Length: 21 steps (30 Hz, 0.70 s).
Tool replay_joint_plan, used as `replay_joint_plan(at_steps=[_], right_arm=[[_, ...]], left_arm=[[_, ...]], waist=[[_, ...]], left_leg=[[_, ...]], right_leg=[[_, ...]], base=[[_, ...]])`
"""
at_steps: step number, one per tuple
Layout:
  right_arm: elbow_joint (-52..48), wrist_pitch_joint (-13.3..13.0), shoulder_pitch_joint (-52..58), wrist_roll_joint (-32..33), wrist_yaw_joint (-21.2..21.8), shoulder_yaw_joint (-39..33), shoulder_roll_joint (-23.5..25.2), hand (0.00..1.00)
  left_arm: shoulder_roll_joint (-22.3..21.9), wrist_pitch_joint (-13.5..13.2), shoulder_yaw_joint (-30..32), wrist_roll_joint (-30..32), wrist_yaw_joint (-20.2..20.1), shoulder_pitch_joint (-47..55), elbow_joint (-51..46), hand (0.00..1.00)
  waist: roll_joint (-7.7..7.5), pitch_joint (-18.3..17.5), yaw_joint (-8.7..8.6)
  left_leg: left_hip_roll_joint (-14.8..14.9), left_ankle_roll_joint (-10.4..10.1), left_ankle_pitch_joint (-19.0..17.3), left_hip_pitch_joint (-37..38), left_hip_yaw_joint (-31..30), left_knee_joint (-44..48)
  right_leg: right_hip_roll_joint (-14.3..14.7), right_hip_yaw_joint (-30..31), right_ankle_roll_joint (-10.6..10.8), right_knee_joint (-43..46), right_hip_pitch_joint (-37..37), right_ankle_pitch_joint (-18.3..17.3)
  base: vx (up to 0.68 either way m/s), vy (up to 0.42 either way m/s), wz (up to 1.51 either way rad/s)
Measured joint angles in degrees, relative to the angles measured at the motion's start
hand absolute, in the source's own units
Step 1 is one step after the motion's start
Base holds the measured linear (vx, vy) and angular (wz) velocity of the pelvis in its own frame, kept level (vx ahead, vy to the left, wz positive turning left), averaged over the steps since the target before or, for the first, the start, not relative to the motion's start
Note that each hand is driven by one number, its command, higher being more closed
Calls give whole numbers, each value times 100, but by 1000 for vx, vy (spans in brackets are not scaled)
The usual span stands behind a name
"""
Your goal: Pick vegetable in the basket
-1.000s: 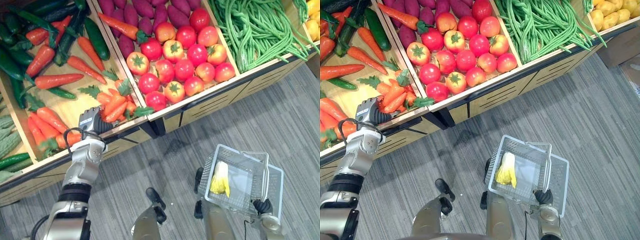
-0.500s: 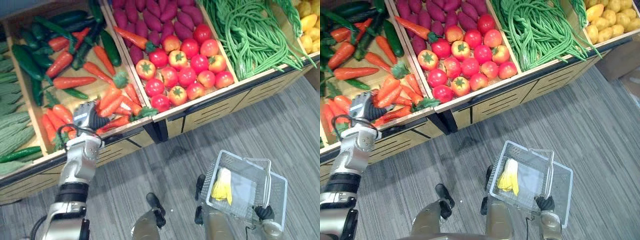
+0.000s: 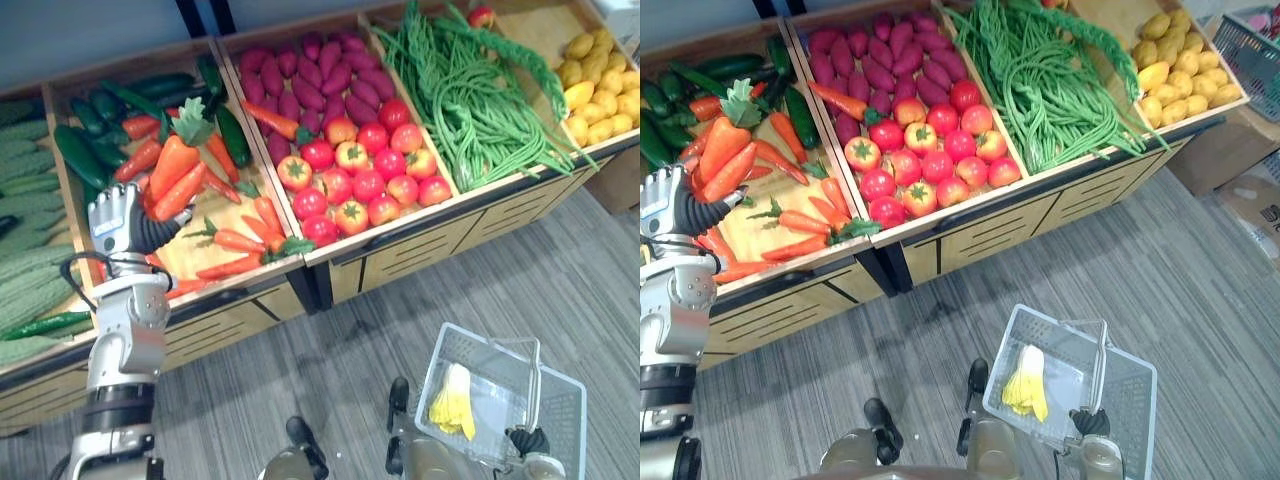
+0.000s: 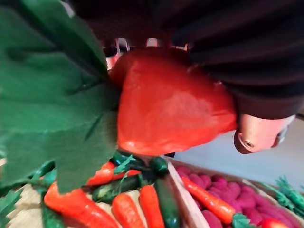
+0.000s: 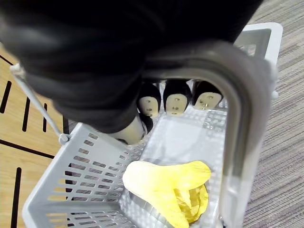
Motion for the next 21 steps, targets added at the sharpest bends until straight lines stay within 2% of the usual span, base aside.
replay_joint_plan(at_steps=[4, 7, 10, 11, 13, 16, 21], right_arm=[[-49, -6, 34, -400, 210, 309, -578, 100], [-304, -72, 64, -844, 354, 740, -1425, 100], [-829, -257, 40, -1268, 465, 1328, -2003, 100], [-882, -282, 46, -1296, 470, 1396, -2054, 100], [-1200, -449, 45, -1504, 505, 1824, -2356, 100], [-1458, -611, 20, -1644, 616, 2172, -2699, 100], [-2186, -644, -27, -1772, 693, 2744, -3082, 100]], left_arm=[[-77, -343, -118, -15, 1, 444, -495, 100], [-76, -850, -456, -66, -33, 745, -823, 100], [-63, -1173, -576, -74, -137, 895, -1012, 100], [-62, -1193, -599, -76, -152, 895, -1027, 100], [-2, -1361, -831, -87, -210, 912, -1077, 100], [75, -1477, -1243, -297, -359, 910, -1200, 100], [208, -1686, -1937, -521, -522, 900, -1649, 100]], waist=[[88, -199, -22], [221, -420, -91], [263, -509, -195], [267, -516, -200], [272, -560, -314], [282, -582, -341], [286, -636, -307]], left_leg=[[4, -49, -258, 289, 281, 120], [24, -80, -531, 481, 613, 323], [37, -83, -703, 657, 975, 465], [45, -87, -728, 668, 999, 484], [106, -106, -866, 771, 1224, 642], [158, -127, -1008, 919, 1505, 809], [398, -244, -1264, 1302, 2196, 1110]], right_leg=[[-3, 271, 69, 32, 125, -42], [6, 628, 151, 112, 121, -76], [46, 989, 207, 94, 103, -38], [51, 1019, 209, 93, 103, -37], [104, 1214, 218, 82, 100, -31], [189, 1500, 245, 56, 101, -2], [502, 2039, 236, 84, 112, 69]], base=[[39, 53, -40], [20, 59, -52], [1, 39, -60], [-15, 22, -54], [-16, 11, -46], [-9, 2, -52], [0, -18, -68]])
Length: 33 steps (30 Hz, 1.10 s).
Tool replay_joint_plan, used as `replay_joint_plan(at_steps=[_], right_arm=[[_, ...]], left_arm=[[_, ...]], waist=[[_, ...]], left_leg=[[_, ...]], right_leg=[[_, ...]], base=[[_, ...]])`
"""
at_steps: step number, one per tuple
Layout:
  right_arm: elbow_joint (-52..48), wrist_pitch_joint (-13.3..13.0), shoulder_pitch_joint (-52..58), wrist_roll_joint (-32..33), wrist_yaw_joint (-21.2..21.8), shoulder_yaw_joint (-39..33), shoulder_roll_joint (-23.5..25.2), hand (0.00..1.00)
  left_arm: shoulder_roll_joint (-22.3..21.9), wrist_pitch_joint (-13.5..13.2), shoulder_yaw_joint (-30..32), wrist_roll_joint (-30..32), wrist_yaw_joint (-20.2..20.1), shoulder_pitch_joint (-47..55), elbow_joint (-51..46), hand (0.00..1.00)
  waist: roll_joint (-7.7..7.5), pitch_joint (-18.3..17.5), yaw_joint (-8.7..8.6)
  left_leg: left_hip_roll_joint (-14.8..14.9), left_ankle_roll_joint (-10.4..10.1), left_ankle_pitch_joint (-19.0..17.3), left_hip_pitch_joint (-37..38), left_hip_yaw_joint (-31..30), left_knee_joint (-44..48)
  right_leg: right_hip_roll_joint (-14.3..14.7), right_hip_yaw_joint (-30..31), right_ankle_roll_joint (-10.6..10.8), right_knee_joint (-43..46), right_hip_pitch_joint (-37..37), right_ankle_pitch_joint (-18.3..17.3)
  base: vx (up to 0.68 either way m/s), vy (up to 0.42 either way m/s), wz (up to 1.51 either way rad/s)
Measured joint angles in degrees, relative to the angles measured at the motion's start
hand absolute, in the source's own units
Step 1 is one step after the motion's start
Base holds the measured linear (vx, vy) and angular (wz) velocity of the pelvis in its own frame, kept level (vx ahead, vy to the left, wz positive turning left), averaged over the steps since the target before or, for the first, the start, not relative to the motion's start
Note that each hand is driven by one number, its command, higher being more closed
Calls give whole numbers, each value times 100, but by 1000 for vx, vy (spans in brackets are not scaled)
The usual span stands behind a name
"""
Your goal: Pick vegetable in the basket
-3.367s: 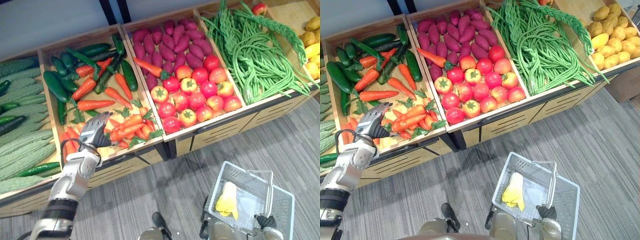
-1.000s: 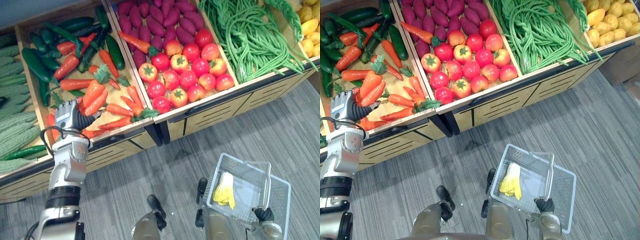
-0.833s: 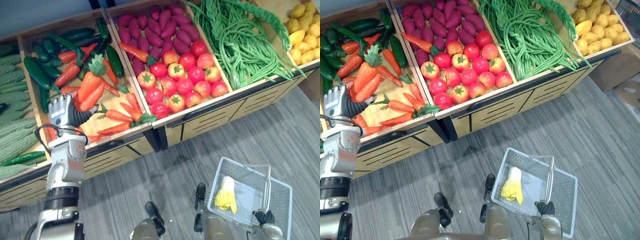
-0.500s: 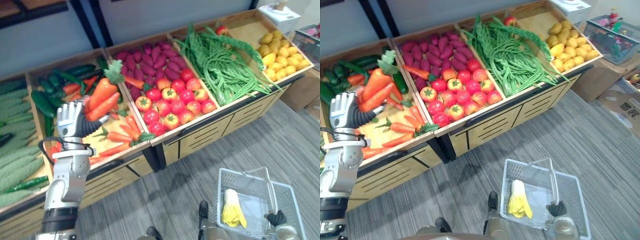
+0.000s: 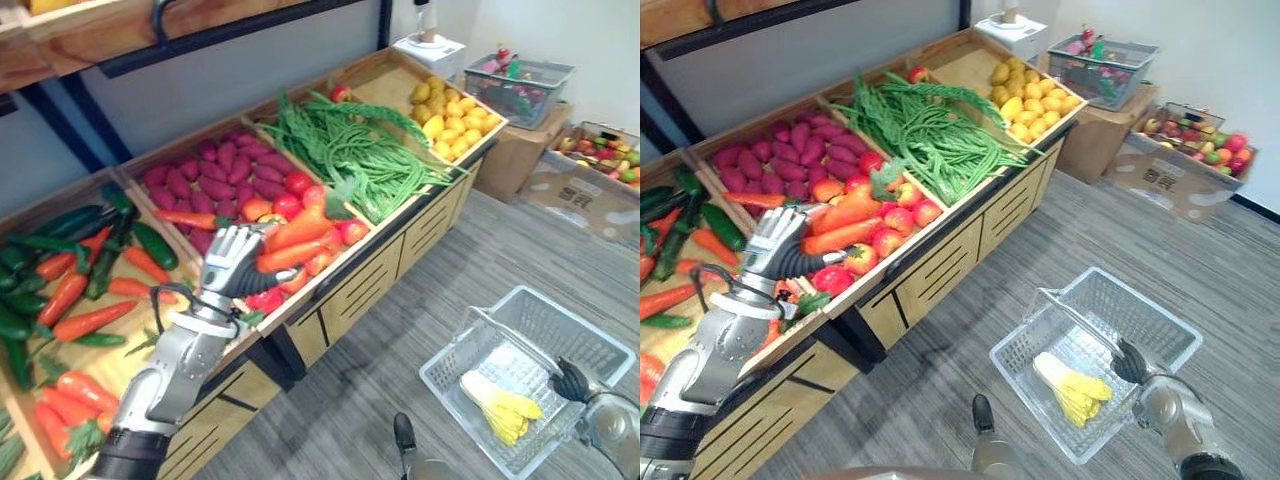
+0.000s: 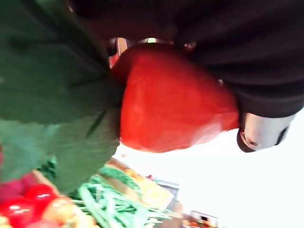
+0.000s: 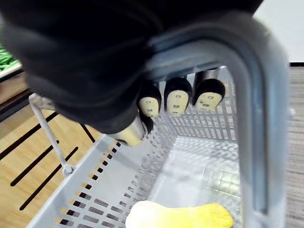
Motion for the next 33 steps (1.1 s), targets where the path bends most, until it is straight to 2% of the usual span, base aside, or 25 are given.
replay_joint_plan(at_steps=[4, 7, 11, 15, 22, 27, 33], right_arm=[[-906, -89, 1, -4, 14, 259, -245, 100], [-1426, -273, 1, 4, 9, 334, -430, 100], [-1807, -444, -164, 21, -1, 912, -880, 100], [-2003, -536, -263, 22, -2, 1329, -1121, 100], [-2427, -638, -265, 151, -2, 1517, -1723, 100], [-2852, -697, -264, 588, 9, 1568, -1867, 100], [-3385, -817, -268, 1065, 15, 1567, -1879, 100]], left_arm=[[2, -192, -709, -170, -112, -262, -337, 100], [4, -381, -1216, -321, -194, -653, -532, 100], [101, -629, -1986, -978, -431, -1036, -569, 100], [402, -845, -2642, -1517, -641, -1239, -606, 100], [621, -898, -3615, -2008, -1004, -1518, -601, 100], [853, -983, -4054, -2007, -1199, -1552, -584, 100], [869, -1057, -4392, -1975, -1329, -1554, -250, 100]], waist=[[23, -108, -3], [71, -218, -9], [205, -330, -14], [207, -333, -12], [260, -442, -76], [247, -500, -187], [260, -608, -285]], left_leg=[[130, -95, -85, 316, 534, 79], [200, -134, -99, 464, 806, 90], [270, -233, -77, 585, 1023, 90], [293, -310, -37, 681, 1185, 90], [324, -354, -15, 732, 1254, 84], [323, -357, -14, 741, 1255, 84], [330, -362, -11, 743, 1249, 78]], right_leg=[[201, 221, -59, -6, 5, 70], [352, 333, -91, -5, 0, 95], [483, 386, -92, 8, 1, 92], [568, 483, -140, 11, -6, 50], [617, 474, -171, 15, -11, 27], [616, 467, -158, 25, -10, 3], [620, 427, -191, 42, -11, -23]], base=[[-13, -36, -74], [-16, -61, -42], [-26, -61, -23], [-41, -52, -19], [-27, -21, -5], [-43, -7, 0], [-43, -9, 1]])
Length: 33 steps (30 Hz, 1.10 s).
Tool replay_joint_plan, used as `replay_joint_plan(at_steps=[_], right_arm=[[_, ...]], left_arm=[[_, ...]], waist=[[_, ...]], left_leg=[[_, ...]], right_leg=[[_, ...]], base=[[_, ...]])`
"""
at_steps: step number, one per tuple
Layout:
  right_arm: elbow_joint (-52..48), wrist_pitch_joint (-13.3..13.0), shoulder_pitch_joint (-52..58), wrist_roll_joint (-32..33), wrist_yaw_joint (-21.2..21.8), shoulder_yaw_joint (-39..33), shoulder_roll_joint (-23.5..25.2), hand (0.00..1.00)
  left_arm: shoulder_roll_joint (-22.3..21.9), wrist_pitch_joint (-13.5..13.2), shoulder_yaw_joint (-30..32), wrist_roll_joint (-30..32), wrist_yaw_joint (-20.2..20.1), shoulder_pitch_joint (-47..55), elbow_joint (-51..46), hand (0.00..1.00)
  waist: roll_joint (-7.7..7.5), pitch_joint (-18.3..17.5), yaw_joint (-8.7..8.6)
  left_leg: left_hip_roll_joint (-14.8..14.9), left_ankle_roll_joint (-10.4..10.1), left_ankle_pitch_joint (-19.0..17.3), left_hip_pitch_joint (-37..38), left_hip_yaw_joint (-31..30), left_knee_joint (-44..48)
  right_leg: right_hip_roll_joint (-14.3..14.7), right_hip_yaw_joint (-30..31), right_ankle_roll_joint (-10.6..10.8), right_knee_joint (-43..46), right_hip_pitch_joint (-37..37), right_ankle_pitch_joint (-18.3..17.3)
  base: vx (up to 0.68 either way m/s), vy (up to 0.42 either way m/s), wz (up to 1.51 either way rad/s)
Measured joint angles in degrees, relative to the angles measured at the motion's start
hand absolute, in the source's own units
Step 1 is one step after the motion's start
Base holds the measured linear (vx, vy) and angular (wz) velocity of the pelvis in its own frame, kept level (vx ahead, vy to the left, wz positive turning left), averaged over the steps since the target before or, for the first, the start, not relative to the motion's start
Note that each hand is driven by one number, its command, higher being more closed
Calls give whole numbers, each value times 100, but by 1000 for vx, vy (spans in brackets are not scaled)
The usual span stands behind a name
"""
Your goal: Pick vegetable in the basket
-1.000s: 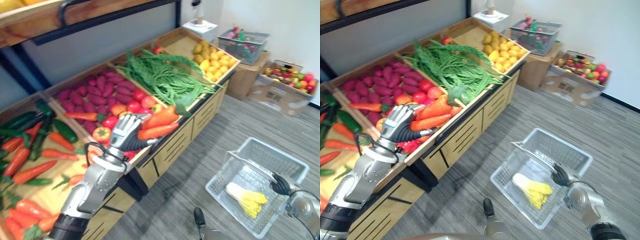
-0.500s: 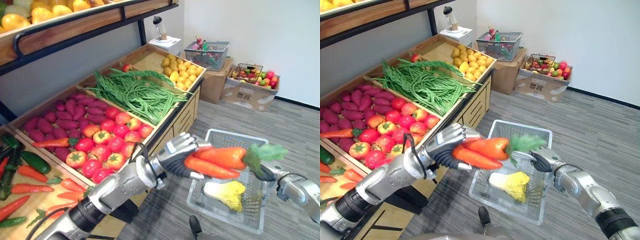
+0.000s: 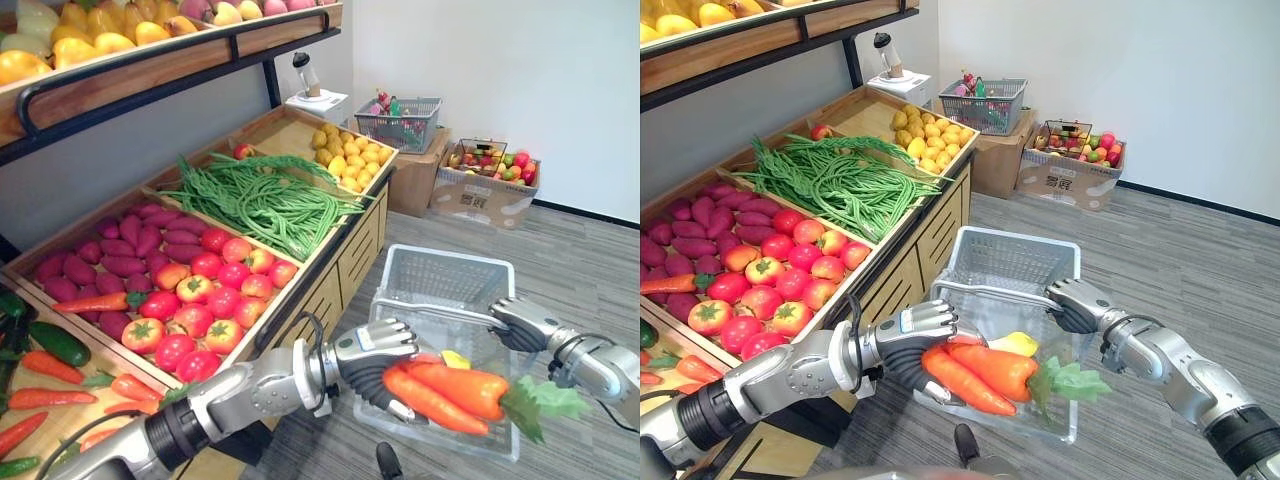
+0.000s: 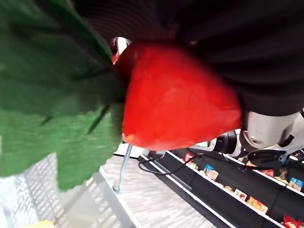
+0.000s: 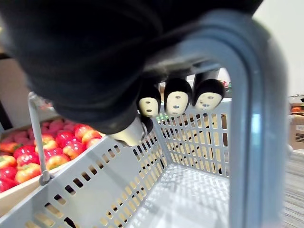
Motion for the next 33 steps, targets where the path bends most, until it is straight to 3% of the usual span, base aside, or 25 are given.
replay_joint_plan(at_steps=[6, 17, 31, 32, 33], right_arm=[[-306, -64, -18, 357, 28, -2, 2, 100], [-412, -64, -265, 557, 301, -1, 62, 100], [-536, -51, -366, 648, 633, 3, 223, 100], [-534, -46, -366, 647, 660, 3, 233, 100], [-531, -31, -366, 647, 682, 4, 234, 100]], left_arm=[[-73, -28, -331, 319, -135, -6, 480, 100], [-845, 32, -483, 1117, -136, -12, 2111, 100], [-1592, 462, 35, 1943, -69, -29, 3602, 100], [-1611, 469, 35, 2045, -62, -29, 3610, 0], [-1637, 472, 40, 2054, -58, -29, 3619, 0]], waist=[[-4, -34, -55], [-22, -64, -143], [-34, -85, -216], [-34, -85, -209], [-32, -86, -208]], left_leg=[[2, 0, 0, 7, 0, -2], [8, -20, 11, 11, 12, -7], [51, -139, 97, 117, 151, -87], [56, -141, 98, 116, 148, -90], [57, -142, 99, 116, 145, -91]], right_leg=[[2, -24, -24, 22, -6, -16], [39, -71, -81, 146, -89, -58], [183, -14, -163, 182, -101, -118], [186, -23, -157, 182, -100, -112], [186, -31, -161, 182, -97, -108]], base=[[-45, -6, 0], [-46, -8, -2], [-36, -9, -5], [-37, 6, 3], [-44, 14, 2]])
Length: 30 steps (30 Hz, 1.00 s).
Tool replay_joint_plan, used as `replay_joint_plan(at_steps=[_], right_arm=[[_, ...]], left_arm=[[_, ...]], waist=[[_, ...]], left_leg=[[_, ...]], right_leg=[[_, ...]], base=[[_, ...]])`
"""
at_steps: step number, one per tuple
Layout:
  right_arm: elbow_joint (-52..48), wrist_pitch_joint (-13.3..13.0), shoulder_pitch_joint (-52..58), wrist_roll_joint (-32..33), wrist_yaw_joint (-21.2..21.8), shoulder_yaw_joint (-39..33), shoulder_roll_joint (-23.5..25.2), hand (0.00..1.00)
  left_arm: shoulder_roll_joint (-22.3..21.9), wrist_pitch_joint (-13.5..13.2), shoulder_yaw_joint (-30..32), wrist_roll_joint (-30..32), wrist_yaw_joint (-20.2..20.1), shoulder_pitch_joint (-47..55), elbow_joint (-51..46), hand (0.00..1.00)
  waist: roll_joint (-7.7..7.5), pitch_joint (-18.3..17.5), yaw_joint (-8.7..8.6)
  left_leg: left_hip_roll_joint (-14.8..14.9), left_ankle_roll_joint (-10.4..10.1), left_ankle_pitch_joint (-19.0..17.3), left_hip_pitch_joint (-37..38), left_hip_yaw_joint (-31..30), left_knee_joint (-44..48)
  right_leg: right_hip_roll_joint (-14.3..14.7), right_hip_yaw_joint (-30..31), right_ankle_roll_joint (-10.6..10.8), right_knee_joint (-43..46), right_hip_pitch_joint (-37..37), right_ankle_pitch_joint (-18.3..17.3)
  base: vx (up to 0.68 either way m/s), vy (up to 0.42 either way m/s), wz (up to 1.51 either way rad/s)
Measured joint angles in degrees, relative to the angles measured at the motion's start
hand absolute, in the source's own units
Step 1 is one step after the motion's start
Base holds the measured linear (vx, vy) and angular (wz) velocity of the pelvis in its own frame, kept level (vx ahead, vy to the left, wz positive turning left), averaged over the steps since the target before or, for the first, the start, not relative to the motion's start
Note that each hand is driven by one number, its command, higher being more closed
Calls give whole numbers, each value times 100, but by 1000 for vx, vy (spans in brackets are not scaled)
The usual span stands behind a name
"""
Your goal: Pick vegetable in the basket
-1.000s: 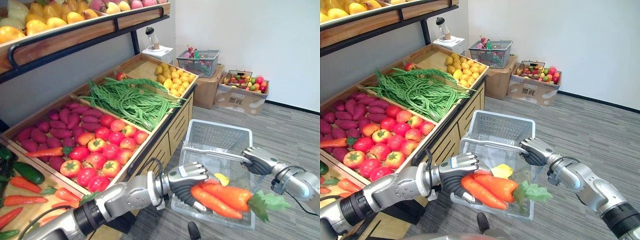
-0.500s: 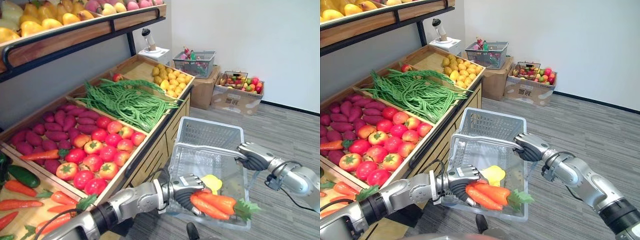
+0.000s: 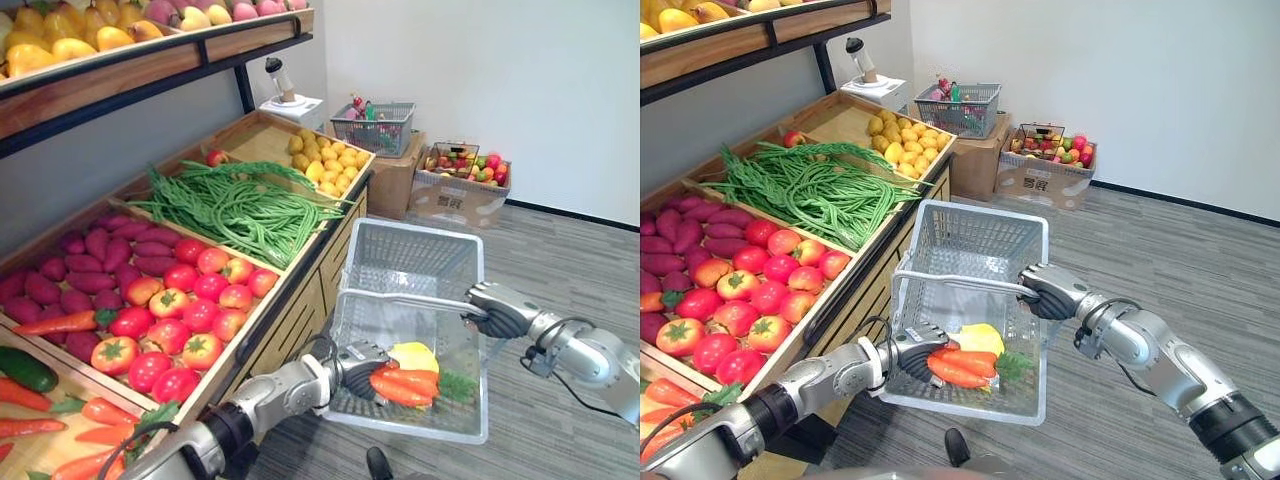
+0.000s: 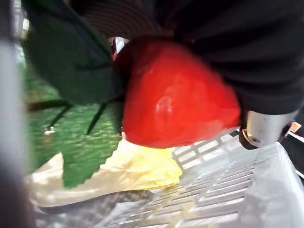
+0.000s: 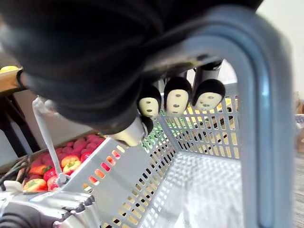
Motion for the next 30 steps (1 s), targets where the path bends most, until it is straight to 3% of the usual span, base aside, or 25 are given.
replay_joint_plan(at_steps=[10, 24, 30], right_arm=[[21, 98, 1, 0, 213, 1, 232, 100], [511, 186, 110, -2, 404, 0, 584, 100], [814, 202, 328, -4, 399, -69, 821, 100]], left_arm=[[-282, 166, 275, 223, 130, -105, 423, 0], [-414, 178, 279, 224, 151, -338, 383, 0], [-385, 157, 220, 146, 170, -339, -1013, 0]], waist=[[-46, -30, 3], [-70, -18, 52], [-104, -9, 92]], left_leg=[[1, 1, 0, -3, -11, -14], [41, 17, 11, -116, -220, -9], [70, 20, 10, -212, -490, -10]], right_leg=[[-23, -37, -12, 1, 30, 24], [-168, -488, -17, 12, 25, -27], [-272, -762, -17, 21, 100, -27]], base=[[-64, 15, 2], [-61, 11, 8], [-61, 44, 22]])
